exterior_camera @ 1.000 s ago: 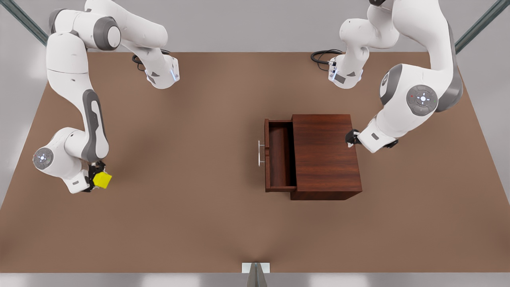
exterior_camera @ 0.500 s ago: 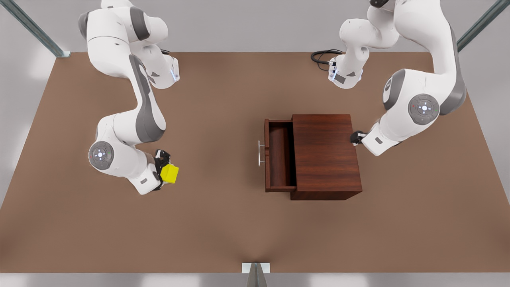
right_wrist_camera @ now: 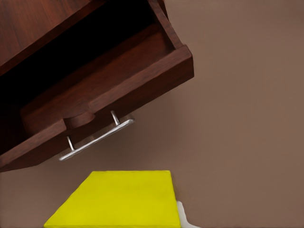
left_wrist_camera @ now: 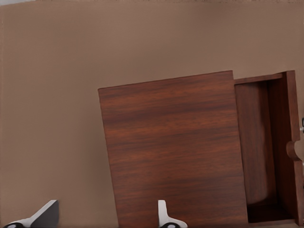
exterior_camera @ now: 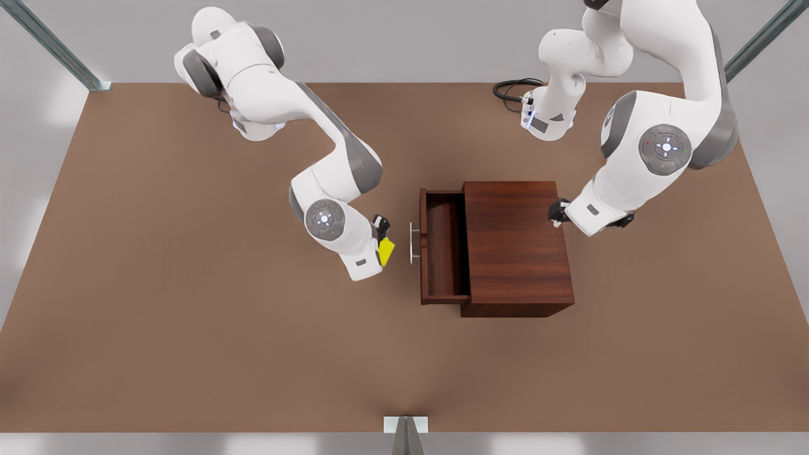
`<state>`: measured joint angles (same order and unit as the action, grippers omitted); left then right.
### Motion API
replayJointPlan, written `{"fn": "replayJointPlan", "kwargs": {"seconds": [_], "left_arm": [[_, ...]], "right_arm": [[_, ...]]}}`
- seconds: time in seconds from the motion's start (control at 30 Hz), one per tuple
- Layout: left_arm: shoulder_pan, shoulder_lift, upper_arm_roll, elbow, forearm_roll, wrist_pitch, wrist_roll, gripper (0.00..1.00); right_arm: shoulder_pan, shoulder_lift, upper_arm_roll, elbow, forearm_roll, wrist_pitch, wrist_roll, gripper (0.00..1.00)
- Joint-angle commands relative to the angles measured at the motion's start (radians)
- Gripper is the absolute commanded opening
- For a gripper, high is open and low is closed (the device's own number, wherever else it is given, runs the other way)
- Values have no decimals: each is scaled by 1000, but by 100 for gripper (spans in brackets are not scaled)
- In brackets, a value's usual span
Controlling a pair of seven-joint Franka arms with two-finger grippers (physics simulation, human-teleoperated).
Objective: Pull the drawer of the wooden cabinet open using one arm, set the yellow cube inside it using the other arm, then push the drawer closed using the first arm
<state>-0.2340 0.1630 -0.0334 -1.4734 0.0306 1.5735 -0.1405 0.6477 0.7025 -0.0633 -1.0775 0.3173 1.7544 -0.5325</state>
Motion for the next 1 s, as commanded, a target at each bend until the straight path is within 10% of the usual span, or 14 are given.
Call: {"fn": "replayJointPlan", "kwargs": {"seconds": [0.0,0.63,0.67,0.73,0.87,0.97], "left_arm": [[4,0,-2,15,11,-7,-5,100],[7,3,3,7,15,-6,2,100],[5,3,3,8,15,-6,1,100],[7,6,3,7,17,-4,1,100],[1,7,-2,21,9,-3,-8,100],[-131,33,-6,157,9,-3,-183,100]], "right_arm": [[27,22,-1,4,17,125,529,57],[202,132,37,57,16,251,611,57],[202,132,39,57,16,264,611,59],[202,131,37,56,14,264,609,100],[201,120,14,57,22,214,611,100],[178,-4,-219,59,20,-42,598,100]]}}
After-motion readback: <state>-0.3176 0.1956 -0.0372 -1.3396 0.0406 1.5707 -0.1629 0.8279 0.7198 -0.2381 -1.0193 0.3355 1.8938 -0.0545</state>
